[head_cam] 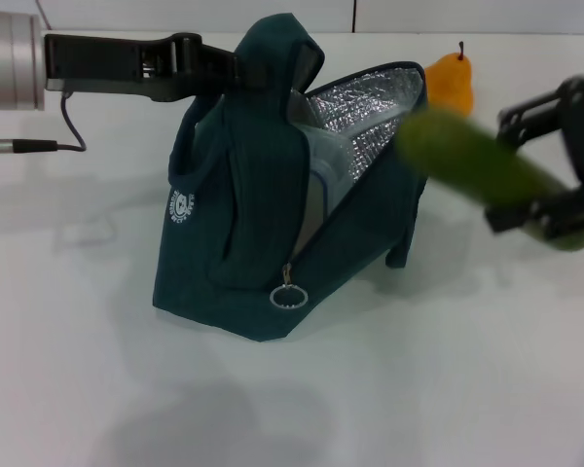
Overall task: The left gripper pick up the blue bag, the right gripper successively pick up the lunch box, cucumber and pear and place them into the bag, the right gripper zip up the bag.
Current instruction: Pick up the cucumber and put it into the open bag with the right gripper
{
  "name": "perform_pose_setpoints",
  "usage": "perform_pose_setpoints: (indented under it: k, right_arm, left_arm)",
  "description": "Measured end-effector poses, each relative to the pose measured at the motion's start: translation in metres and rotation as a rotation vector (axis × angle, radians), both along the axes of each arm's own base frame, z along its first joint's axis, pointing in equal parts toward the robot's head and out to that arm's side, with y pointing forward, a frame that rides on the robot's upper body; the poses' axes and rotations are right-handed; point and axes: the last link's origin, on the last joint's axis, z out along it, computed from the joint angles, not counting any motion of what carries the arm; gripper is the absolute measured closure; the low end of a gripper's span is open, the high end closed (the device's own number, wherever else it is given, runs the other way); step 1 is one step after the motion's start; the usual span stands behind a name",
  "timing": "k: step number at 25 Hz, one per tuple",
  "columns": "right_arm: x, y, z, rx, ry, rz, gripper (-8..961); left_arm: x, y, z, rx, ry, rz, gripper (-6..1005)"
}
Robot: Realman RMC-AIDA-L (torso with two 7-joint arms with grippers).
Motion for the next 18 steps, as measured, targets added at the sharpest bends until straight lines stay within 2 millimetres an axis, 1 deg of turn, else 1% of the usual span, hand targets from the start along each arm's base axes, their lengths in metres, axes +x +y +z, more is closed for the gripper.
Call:
perform_pose_setpoints:
  k: [4,8,10,13,17,18]
  right_arm:
    - [0.015,-0.001,0.012,0.033,0.237,-0.119,334]
    - [0.031,0.001,0.005,0.024,0.43,-0.254,330]
    - [0.036,-0.003,-0.003,0.022,0.504,-0.291,329]
    - [0.038,-0.008,-0.021,0.036,0.592,-0.309,326]
    - [0.041,-0.007,-0.047,0.06,0.716,-0.341,323]
    - [0.042,-0.005,-0.05,0.079,0.734,-0.343,322]
  left_arm:
    - [-0.001,0.0,-0.001,-0.002,-0.002,0.003,952]
    - [-0.002,-0.001,-0.002,-0.003,-0.004,0.004,952]
    - [-0.002,-0.001,-0.003,-0.004,-0.004,0.006,952]
    - [-0.003,-0.003,-0.005,-0.008,-0.003,0.009,951]
    - [-0.004,-0.004,-0.007,-0.012,-0.004,0.005,951]
    - [-0.004,-0.005,-0.007,-0.013,-0.004,0.004,951]
